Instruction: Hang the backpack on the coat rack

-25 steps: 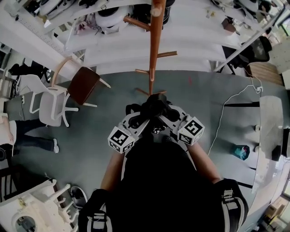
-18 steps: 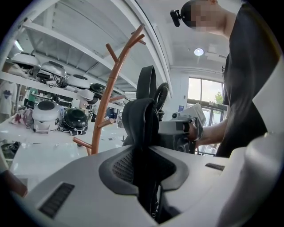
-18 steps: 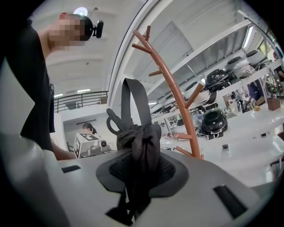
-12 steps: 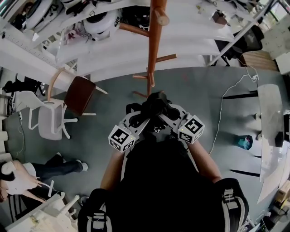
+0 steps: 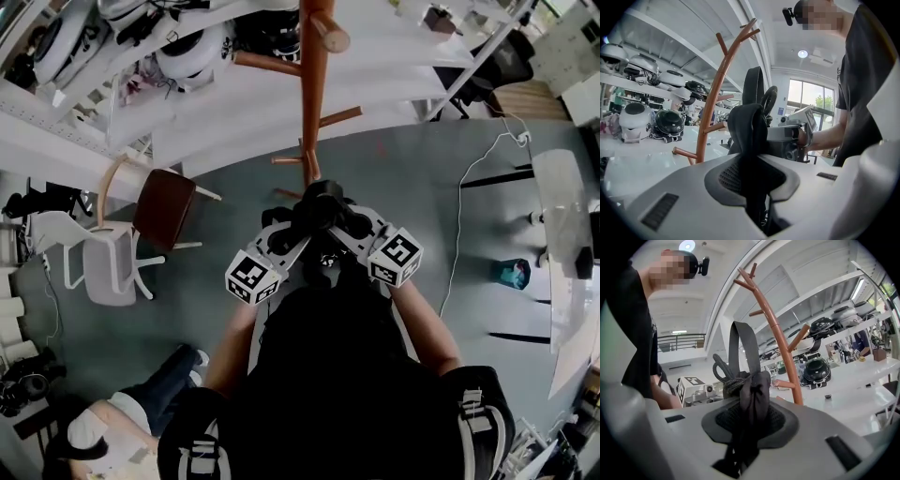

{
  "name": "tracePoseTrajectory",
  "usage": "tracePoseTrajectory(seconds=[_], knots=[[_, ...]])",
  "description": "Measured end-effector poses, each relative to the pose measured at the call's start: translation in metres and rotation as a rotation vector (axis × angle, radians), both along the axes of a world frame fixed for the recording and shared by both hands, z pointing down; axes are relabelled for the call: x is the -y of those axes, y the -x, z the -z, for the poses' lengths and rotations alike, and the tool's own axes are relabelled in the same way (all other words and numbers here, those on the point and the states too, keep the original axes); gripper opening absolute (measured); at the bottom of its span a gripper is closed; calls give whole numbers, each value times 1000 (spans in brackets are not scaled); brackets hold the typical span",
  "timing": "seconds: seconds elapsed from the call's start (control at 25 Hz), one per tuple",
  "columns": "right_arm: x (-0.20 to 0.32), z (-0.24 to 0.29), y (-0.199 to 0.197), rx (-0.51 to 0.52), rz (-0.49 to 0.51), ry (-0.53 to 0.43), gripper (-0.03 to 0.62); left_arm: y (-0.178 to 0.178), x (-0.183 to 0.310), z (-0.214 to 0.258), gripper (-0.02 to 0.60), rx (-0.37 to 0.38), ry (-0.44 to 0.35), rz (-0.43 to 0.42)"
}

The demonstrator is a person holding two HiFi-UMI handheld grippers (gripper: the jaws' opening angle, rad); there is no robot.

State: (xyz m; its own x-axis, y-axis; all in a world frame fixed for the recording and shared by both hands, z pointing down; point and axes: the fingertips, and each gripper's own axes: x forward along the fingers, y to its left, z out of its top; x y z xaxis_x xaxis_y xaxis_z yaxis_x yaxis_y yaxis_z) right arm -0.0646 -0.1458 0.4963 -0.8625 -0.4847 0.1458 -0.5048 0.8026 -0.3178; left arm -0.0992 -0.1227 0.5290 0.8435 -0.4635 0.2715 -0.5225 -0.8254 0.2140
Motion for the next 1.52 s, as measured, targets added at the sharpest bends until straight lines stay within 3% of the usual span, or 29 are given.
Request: tracePoseTrajectory(seconds=[1.52], knots=[[81,-76,3,-46,13,138,100,1,77,-75,80,66,116,46]])
